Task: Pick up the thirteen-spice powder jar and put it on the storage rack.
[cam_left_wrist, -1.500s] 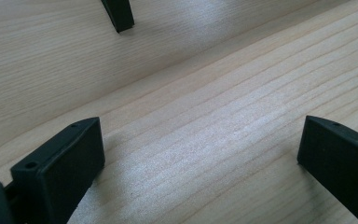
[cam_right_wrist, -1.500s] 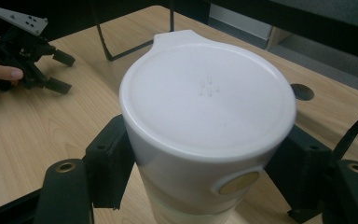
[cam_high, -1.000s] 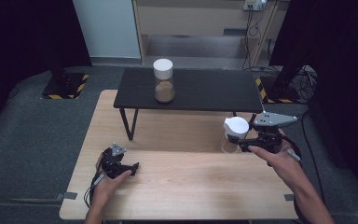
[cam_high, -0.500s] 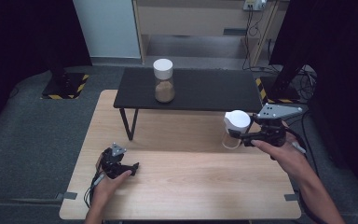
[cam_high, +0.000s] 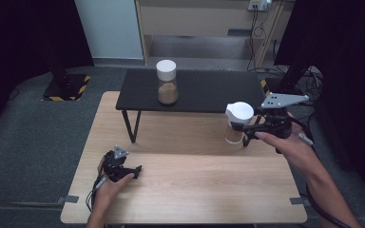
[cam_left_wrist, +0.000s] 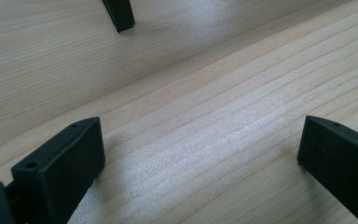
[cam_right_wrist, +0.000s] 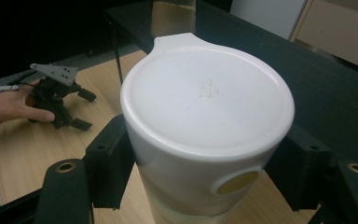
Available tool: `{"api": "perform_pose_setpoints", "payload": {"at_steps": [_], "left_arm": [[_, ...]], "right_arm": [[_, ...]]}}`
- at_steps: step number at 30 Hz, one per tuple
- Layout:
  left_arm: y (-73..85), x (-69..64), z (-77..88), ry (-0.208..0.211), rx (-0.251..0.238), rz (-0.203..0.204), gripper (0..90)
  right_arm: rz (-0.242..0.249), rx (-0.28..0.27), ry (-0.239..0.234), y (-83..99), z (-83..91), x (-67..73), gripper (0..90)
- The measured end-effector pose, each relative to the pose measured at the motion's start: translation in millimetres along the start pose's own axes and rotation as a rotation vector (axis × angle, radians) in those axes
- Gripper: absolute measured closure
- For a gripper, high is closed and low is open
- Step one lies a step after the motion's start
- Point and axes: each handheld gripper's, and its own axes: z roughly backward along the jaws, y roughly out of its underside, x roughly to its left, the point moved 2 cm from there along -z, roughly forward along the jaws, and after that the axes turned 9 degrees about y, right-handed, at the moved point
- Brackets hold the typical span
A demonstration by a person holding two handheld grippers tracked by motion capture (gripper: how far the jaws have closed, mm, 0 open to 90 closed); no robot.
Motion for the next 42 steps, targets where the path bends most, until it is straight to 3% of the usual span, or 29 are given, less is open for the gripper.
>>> {"api": "perform_pose_setpoints", "payload": {"at_steps": [8,22,42], "left_arm": [[-0.1,0.1,0.0,0.001,0.0,0.0,0.0],[0.2,0.0,-0.3,0.0,-0.003,0.002,0.0],[0.2,0.0,-0.3,0.0,-0.003,0.0,0.0]], "right_arm": [[0.014,0.017,0.009,-23.2,-2.8,-2.7,31.4],[0.0,-0.003,0.021,-43.8,-17.0,-11.3,31.3],[-0.032,-0.029,0.061,-57.3,-44.1,-30.4,31.4]]}}
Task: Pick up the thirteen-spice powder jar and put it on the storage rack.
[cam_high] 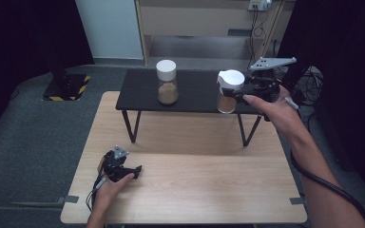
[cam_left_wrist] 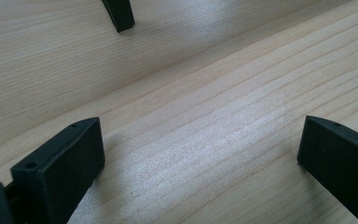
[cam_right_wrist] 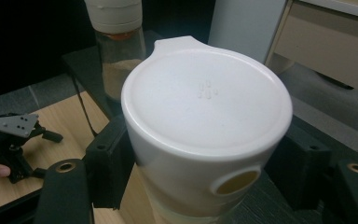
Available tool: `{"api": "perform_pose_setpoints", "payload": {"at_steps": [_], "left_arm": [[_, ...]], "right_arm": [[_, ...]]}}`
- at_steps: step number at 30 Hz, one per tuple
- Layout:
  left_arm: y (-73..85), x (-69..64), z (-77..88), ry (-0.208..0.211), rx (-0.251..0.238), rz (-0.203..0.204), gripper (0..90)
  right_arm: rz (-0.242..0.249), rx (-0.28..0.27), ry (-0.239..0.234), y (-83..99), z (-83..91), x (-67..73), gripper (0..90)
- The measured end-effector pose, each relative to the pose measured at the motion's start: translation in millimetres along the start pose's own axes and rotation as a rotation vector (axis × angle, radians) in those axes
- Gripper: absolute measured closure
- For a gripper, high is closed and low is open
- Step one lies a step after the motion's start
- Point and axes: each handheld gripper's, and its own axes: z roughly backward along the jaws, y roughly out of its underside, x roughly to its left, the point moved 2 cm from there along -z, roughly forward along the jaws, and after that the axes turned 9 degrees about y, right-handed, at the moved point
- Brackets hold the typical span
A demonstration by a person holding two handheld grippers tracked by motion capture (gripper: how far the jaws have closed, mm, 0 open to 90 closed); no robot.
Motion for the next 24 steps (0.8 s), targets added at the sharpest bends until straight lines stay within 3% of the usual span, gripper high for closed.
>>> {"api": "perform_pose_setpoints", "payload": {"at_steps": [18,24], "left_arm": [[0.0,-0.2,0.0,-0.001,0.0,0.001,0.0],[-0.1,-0.1,0.0,0.0,0.0,0.001,0.0]], "right_arm": [[-0.004,0.003,0.001,4.1,-31.3,-14.0,31.4],[-0.016,0.001,-0.006,4.0,-34.6,-16.6,31.3]]}}
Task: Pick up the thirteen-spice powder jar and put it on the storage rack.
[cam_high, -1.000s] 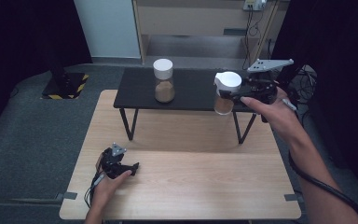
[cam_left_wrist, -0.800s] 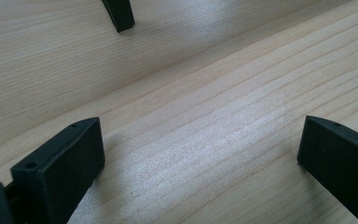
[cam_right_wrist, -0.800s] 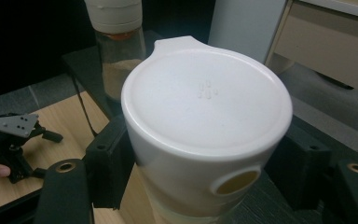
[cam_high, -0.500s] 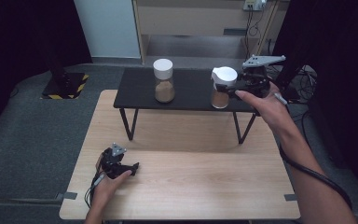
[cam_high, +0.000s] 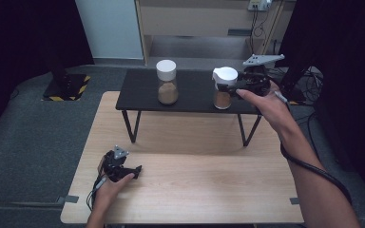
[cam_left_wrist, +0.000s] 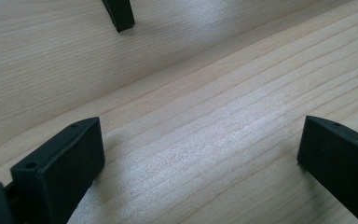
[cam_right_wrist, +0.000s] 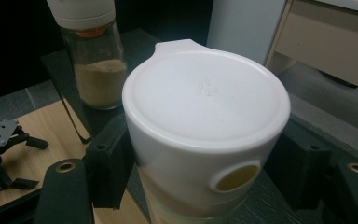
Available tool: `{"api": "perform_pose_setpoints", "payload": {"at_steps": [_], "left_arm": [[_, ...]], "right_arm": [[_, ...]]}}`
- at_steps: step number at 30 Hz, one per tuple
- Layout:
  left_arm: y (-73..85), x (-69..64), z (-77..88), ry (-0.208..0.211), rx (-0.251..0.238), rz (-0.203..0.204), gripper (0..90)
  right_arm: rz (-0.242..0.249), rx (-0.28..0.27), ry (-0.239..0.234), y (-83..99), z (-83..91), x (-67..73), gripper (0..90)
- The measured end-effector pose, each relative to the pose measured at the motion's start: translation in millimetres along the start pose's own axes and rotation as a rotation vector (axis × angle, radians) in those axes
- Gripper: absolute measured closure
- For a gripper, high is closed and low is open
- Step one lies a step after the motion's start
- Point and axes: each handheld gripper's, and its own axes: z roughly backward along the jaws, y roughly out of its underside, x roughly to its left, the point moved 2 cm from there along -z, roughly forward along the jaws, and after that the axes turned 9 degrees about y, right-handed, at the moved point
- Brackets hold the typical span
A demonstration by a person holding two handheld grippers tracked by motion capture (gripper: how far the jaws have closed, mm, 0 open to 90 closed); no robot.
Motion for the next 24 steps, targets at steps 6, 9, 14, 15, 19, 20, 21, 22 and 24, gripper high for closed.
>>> {"api": "perform_pose_setpoints", "payload": {"at_steps": [6,9,14,15,19,20,21,22,24], "left_arm": [[0.0,-0.1,0.0,0.0,0.0,0.0,0.0],[0.1,-0.1,0.0,0.0,0.0,0.0,0.0],[0.0,-0.1,0.0,0.0,0.0,0.0,0.0],[0.0,0.0,0.0,0.0,0.0,0.0,0.0],[0.0,0.0,0.0,0.0,0.0,0.0,0.0],[0.0,-0.1,0.0,0.0,0.0,0.0,0.0],[0.0,-0.1,0.0,0.0,0.0,0.0,0.0],[0.0,0.0,0.0,0.0,0.0,0.0,0.0],[0.0,-0.1,0.0,0.0,0.0,0.0,0.0]], "right_arm": [[-0.024,-0.013,-0.006,6.2,1.0,-3.7,31.1],[-0.03,-0.019,-0.003,7.8,0.8,-2.6,30.8],[-0.047,-0.006,-0.009,9.8,-2.1,-3.9,30.1],[-0.046,-0.007,-0.008,9.9,-2.3,-3.5,30.1],[-0.043,-0.005,-0.008,8.2,-2.4,-2.7,29.0],[-0.042,-0.006,-0.009,7.8,-2.4,-2.8,27.8],[-0.042,-0.007,-0.01,7.3,-2.1,-2.6,25.9],[-0.04,-0.008,-0.009,6.6,-1.7,-1.6,24.3],[-0.031,-0.006,-0.003,5.4,-1.3,0.7,19.8]]}}
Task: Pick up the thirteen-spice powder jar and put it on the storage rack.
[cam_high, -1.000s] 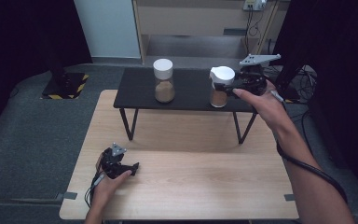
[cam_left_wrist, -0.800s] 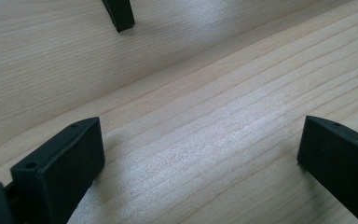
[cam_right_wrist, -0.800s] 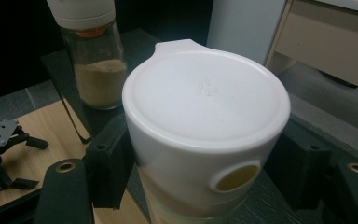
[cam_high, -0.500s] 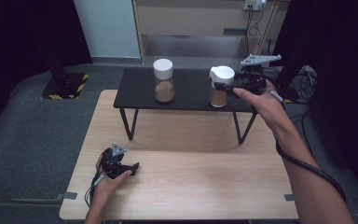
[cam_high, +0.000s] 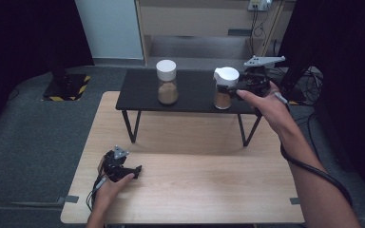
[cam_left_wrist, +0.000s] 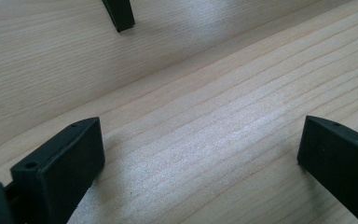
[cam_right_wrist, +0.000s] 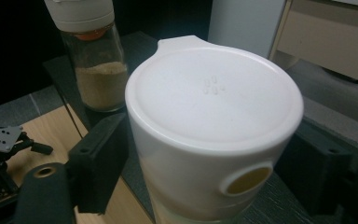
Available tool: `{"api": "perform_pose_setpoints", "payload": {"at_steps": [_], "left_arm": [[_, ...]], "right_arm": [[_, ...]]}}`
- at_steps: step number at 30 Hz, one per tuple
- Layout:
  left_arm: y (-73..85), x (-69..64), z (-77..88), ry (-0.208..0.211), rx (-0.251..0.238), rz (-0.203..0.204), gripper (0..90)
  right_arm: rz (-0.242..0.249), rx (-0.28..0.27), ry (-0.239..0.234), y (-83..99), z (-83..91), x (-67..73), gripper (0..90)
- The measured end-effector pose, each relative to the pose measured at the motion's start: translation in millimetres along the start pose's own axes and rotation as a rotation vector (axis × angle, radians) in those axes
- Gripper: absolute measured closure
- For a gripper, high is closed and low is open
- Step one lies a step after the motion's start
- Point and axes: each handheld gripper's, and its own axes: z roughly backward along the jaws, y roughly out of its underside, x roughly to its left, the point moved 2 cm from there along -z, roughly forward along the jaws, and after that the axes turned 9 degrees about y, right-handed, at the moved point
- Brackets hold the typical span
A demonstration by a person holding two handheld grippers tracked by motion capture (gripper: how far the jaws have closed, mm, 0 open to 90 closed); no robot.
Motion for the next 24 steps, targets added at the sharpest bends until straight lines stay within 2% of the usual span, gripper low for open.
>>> {"api": "perform_pose_setpoints", "payload": {"at_steps": [6,10,13,24], "left_arm": [[0.0,0.0,0.0,0.0,0.0,0.0,0.0],[0.0,-0.2,0.0,0.0,0.0,0.002,0.0],[0.0,-0.1,0.0,0.001,0.0,0.003,0.0],[-0.2,0.0,0.2,0.0,0.002,0.0,0.0]], "right_arm": [[0.001,-0.011,0.029,2.3,2.5,5.9,8.4],[0.028,-0.016,0.065,4.7,8.1,12.5,2.7],[0.03,-0.021,0.081,7.6,15.1,16.0,2.5],[0.019,-0.021,0.087,17.0,39.9,15.1,2.9]]}}
